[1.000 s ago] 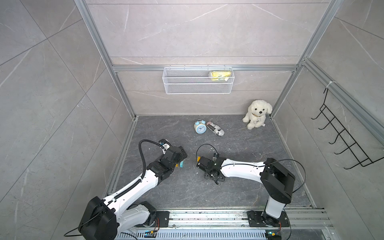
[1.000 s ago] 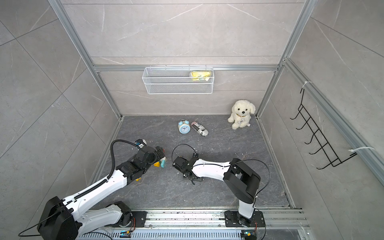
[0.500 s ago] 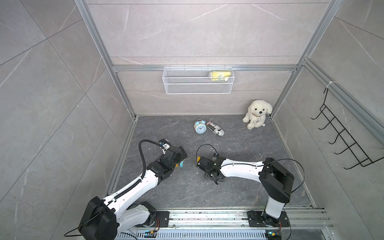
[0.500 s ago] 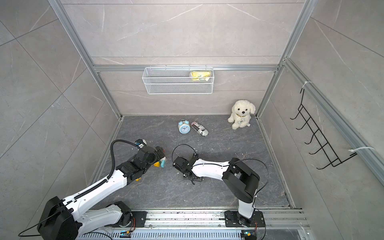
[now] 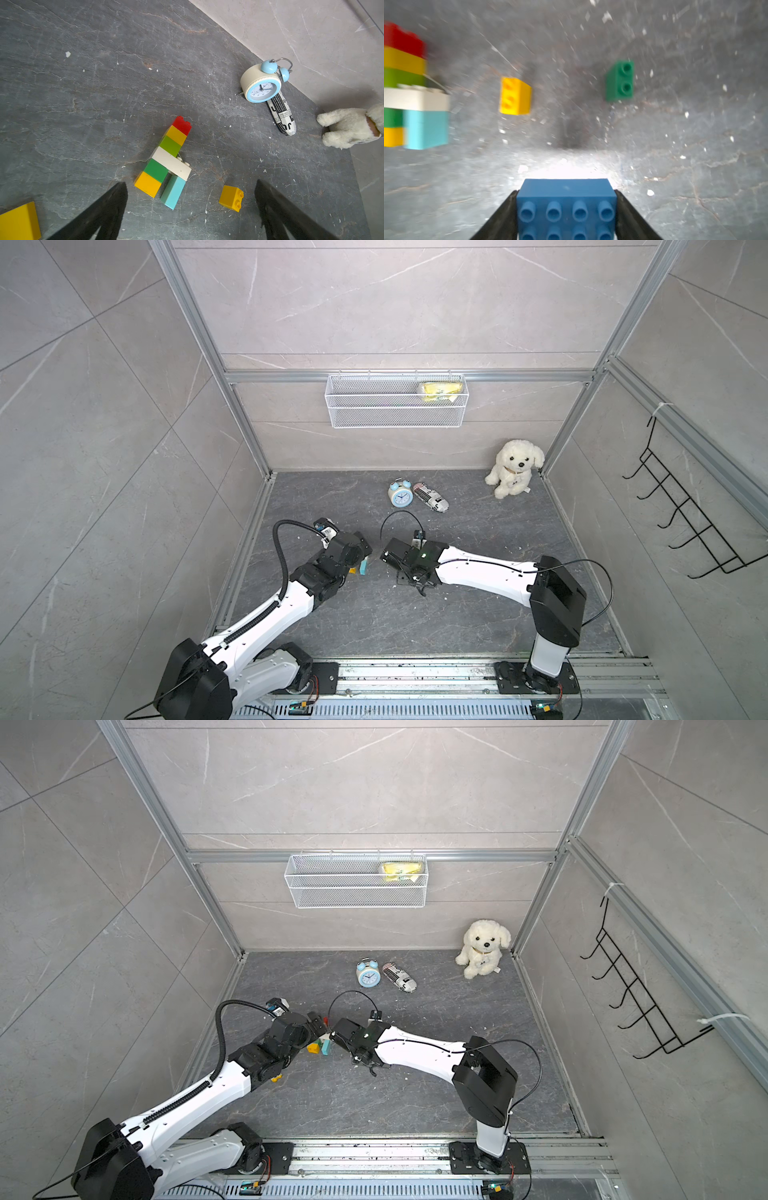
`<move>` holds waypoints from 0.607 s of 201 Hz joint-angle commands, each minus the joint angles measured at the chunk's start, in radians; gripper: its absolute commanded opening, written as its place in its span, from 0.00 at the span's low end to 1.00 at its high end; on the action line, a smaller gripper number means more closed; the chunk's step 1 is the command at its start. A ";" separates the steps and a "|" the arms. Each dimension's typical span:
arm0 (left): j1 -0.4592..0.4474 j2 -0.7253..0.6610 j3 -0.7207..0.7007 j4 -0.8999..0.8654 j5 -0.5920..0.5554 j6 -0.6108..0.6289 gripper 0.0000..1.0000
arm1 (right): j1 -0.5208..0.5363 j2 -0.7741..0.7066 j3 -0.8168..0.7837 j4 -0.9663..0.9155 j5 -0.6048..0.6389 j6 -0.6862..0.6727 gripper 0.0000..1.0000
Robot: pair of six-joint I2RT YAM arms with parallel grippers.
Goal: Assemble the letter h with lego
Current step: Pick up the lego brick from the center of the board.
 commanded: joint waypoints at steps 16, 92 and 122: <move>0.018 -0.050 -0.019 -0.025 -0.071 -0.033 0.99 | -0.004 0.101 0.166 -0.113 0.056 -0.025 0.40; 0.025 -0.078 -0.021 -0.042 -0.080 -0.041 1.00 | -0.058 0.260 0.322 -0.124 0.041 -0.022 0.39; 0.025 -0.079 -0.021 -0.041 -0.077 -0.040 0.99 | -0.078 0.291 0.340 -0.111 0.020 -0.020 0.39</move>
